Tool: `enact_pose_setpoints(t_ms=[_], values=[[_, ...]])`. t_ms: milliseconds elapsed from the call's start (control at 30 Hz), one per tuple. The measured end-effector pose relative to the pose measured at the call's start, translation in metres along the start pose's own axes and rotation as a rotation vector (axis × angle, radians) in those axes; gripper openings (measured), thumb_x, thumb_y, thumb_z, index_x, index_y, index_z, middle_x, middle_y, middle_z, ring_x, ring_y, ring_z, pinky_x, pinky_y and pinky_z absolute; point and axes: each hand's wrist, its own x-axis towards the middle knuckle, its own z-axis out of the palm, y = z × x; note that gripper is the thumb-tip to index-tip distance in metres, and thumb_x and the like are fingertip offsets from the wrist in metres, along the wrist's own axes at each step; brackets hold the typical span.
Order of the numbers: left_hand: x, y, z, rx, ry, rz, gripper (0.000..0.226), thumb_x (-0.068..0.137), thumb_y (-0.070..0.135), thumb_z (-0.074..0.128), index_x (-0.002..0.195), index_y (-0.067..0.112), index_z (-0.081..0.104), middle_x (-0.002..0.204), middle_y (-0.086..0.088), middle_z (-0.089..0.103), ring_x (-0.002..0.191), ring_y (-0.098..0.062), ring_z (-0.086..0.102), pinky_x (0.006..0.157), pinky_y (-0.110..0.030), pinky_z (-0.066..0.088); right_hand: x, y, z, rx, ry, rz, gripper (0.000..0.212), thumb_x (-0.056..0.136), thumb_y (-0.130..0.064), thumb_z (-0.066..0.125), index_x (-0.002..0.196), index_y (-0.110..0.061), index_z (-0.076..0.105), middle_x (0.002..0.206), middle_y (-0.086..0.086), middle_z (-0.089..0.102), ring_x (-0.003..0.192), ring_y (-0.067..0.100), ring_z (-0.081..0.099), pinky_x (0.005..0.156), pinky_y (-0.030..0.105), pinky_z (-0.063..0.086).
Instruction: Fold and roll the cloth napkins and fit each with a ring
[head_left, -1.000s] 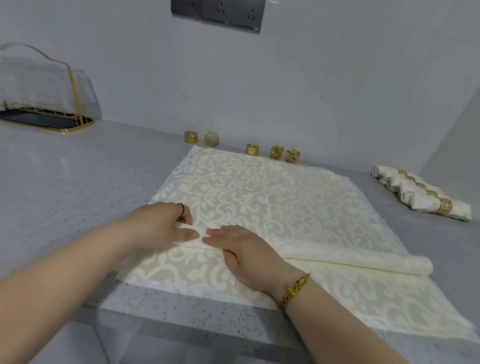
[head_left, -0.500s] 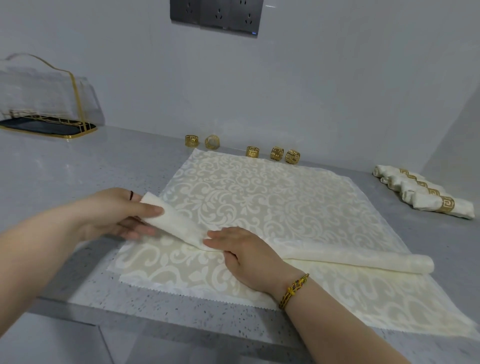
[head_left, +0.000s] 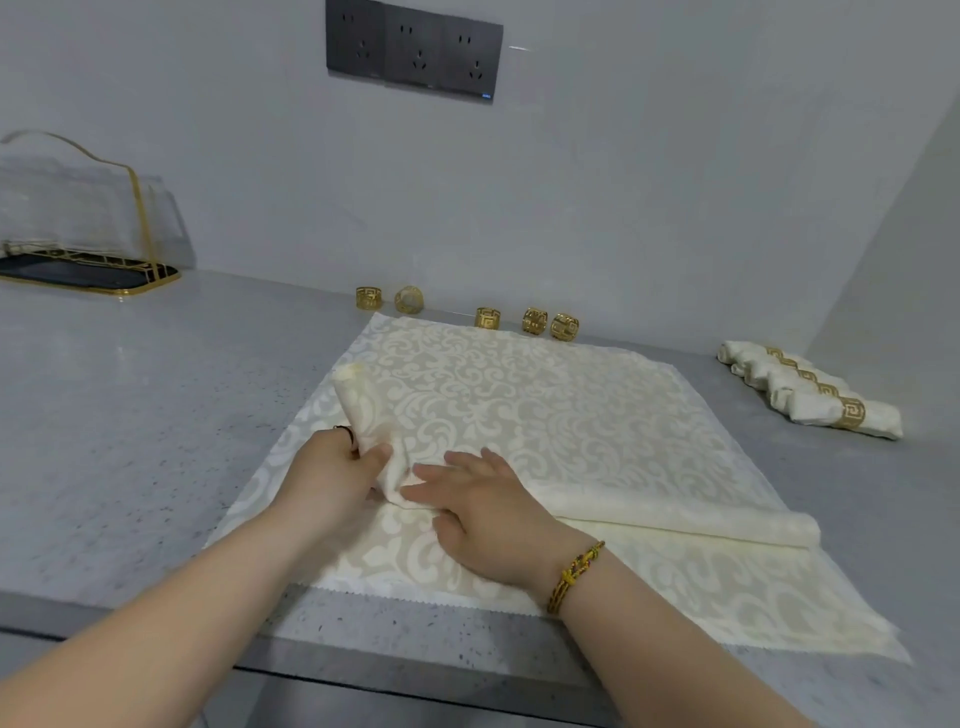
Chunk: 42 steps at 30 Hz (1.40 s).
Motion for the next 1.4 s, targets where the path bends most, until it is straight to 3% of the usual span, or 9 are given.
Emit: enact_pose_setpoints(t_ms=[367, 500, 633, 767, 967, 1100, 1233, 1300, 1400], values=[[0.001, 0.009, 0.007, 0.016, 0.014, 0.091, 0.035, 0.092, 0.025, 0.050, 0.085, -0.007, 0.060, 0.082, -0.021, 0.064, 0.080, -0.036, 0.060, 0.065, -0.029, 0.039, -0.048, 0.040, -0.013, 0.021, 0.019, 0.114, 0.045, 0.097, -0.018, 0.036, 0.140, -0.026, 0.031, 0.151, -0.009, 0.023, 0.140, 0.009, 0.016, 0.113, 0.021, 0.002], [-0.007, 0.029, 0.026, 0.159, -0.014, 0.280, 0.024, 0.094, 0.025, 0.044, 0.071, 0.023, 0.051, 0.069, 0.006, 0.053, 0.069, -0.015, 0.050, 0.056, -0.022, 0.034, -0.047, 0.044, -0.008, 0.061, 0.058, 0.116, 0.043, 0.097, -0.019, 0.037, 0.139, -0.026, 0.033, 0.151, -0.008, 0.023, 0.140, 0.010, 0.015, 0.111, 0.018, 0.001], [-0.012, 0.038, 0.055, 0.387, -0.059, 0.432, 0.032, 0.097, 0.023, 0.037, 0.125, 0.025, 0.051, 0.119, 0.004, 0.058, 0.110, -0.015, 0.051, 0.081, -0.022, 0.036, -0.046, 0.046, -0.006, 0.126, 0.069, 0.118, 0.043, 0.096, -0.017, 0.040, 0.138, -0.023, 0.036, 0.150, -0.005, 0.026, 0.140, 0.011, 0.017, 0.111, 0.019, 0.004], [-0.011, 0.030, 0.074, 0.506, -0.048, 0.493, 0.038, 0.097, 0.022, 0.033, 0.133, 0.025, 0.045, 0.132, 0.006, 0.051, 0.121, -0.014, 0.045, 0.091, -0.021, 0.034, -0.046, 0.048, -0.004, 0.164, 0.098, 0.099, 0.042, 0.093, -0.015, 0.044, 0.134, -0.015, 0.043, 0.146, 0.000, 0.035, 0.137, 0.017, 0.026, 0.112, 0.023, 0.013], [-0.013, 0.019, 0.083, 0.556, -0.055, 0.593, 0.048, 0.090, 0.029, 0.020, 0.116, 0.017, 0.059, 0.114, 0.000, 0.062, 0.107, -0.019, 0.054, 0.081, -0.025, 0.038, -0.045, 0.050, -0.001, 0.235, 0.129, 0.069, 0.051, 0.077, -0.023, 0.039, 0.123, -0.009, 0.055, 0.130, 0.005, 0.055, 0.124, 0.019, 0.043, 0.105, 0.024, 0.026], [-0.008, 0.025, 0.087, 0.573, -0.135, 0.582, 0.036, 0.098, 0.025, 0.029, 0.130, 0.023, 0.047, 0.127, 0.005, 0.054, 0.116, -0.014, 0.048, 0.090, -0.024, 0.038, -0.050, 0.051, -0.004, 0.400, 0.167, 0.124, 0.038, 0.084, -0.007, 0.047, 0.120, -0.009, 0.057, 0.127, 0.002, 0.055, 0.116, 0.010, 0.045, 0.090, 0.005, 0.029], [-0.011, 0.021, 0.088, 0.554, -0.176, 0.576, 0.033, 0.098, 0.026, 0.030, 0.124, 0.028, 0.051, 0.115, 0.008, 0.057, 0.106, -0.012, 0.049, 0.079, -0.021, 0.037, -0.058, 0.052, -0.015, 0.616, 0.294, 0.307, 0.035, 0.086, 0.002, 0.040, 0.108, -0.010, 0.065, 0.098, -0.012, 0.059, 0.074, -0.005, 0.052, 0.070, 0.001, 0.037], [-0.012, 0.020, 0.088, 0.584, -0.173, 0.598, 0.036, 0.098, 0.028, 0.029, 0.130, 0.030, 0.045, 0.123, 0.010, 0.054, 0.112, -0.010, 0.046, 0.085, -0.020, 0.037, -0.065, 0.058, -0.020, 0.519, 0.364, 0.385, 0.033, 0.088, -0.002, 0.040, 0.106, -0.012, 0.066, 0.089, -0.016, 0.059, 0.077, 0.001, 0.054, 0.088, 0.003, 0.035], [-0.013, 0.019, 0.089, 0.631, -0.175, 0.586, 0.042, 0.099, 0.031, 0.025, 0.141, 0.030, 0.029, 0.142, 0.013, 0.039, 0.129, -0.009, 0.035, 0.101, -0.019, 0.028, -0.084, 0.077, -0.024, 0.223, 0.374, 0.478, 0.031, 0.093, -0.011, 0.040, 0.115, -0.016, 0.061, 0.116, -0.005, 0.062, 0.111, 0.010, 0.051, 0.111, 0.017, 0.000]])
